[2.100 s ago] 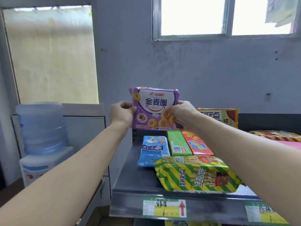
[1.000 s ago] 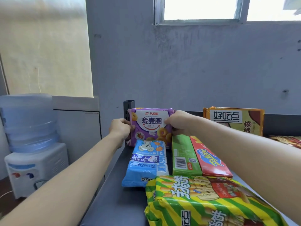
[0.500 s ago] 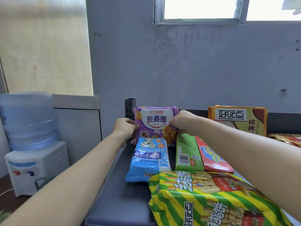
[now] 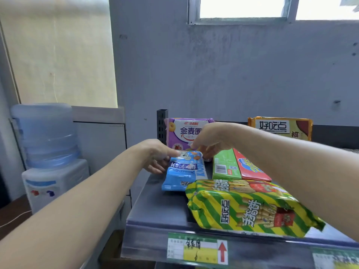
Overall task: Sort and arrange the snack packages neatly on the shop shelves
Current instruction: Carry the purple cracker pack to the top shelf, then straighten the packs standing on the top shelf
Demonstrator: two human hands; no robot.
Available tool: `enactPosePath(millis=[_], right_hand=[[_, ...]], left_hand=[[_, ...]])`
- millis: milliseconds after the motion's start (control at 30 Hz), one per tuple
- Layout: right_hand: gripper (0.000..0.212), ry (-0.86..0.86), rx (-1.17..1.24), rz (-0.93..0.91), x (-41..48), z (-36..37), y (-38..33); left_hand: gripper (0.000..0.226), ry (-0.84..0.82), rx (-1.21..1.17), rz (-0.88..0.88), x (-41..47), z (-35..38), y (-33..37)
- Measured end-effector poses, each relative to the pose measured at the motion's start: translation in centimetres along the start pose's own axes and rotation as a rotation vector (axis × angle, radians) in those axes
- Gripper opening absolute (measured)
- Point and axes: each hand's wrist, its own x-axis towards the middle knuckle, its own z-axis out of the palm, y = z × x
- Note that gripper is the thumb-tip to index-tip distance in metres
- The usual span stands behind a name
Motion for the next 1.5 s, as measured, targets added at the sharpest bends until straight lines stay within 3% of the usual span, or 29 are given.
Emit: enactPosePath(millis=[67,167,300,467,667,967,1067,1200,1367,1500], right_hand=[[0.035,-0.045,-0.048,0.024,-0.2,0.5,-0.5],[0.041,-0.016,-0.065,0.042,-0.4,0.9,-0.7],[0.042,0.019,-0.061,0.018,-0.9,1.5,-0.4],[0.055,0.048,-0.019,-0.101,-2.0,1.3,-0.6],[0.073,0.059,-0.065,-0.231,-3.3,1.0,-1.2],[0.054,0.058,-0.066,-0.349,-4.3,0.9,-2.0],[0.053,0.028,0.095,-0.362,-5.1,0.8,-1.5],[0.068,-0.017,0.285,-0.373,-6.9,0.4,-0.9],[0.034,0.011,0.484,-0.381,-10.2,-0.3,0.9],[0.031,0.057,0.638,-0.377,-12.6,-1.2,3.9]], left_hand=[[0.027,-0.079,0.021,-0.014,-0.8,0.1,-0.3],[0.018,-0.073,-0.041,0.003,-1.6,0.7,-0.8],[0.008,0.037,-0.145,0.085,-2.4,1.4,-1.0],[0.022,0.178,-0.063,0.232,-3.0,1.1,-0.5],[0.016,0.384,0.012,0.381,-3.5,-1.2,0.1],[0.013,0.532,0.046,0.532,-5.6,-3.2,0.5],[0.014,0.519,0.049,0.557,-6.9,-3.2,0.6],[0.02,0.483,0.015,0.603,-9.2,-2.7,1.2],[0.016,0.517,-0.069,0.672,-12.8,-0.8,2.6],[0.026,0.707,-0.142,0.687,-15.8,1.4,3.5]])
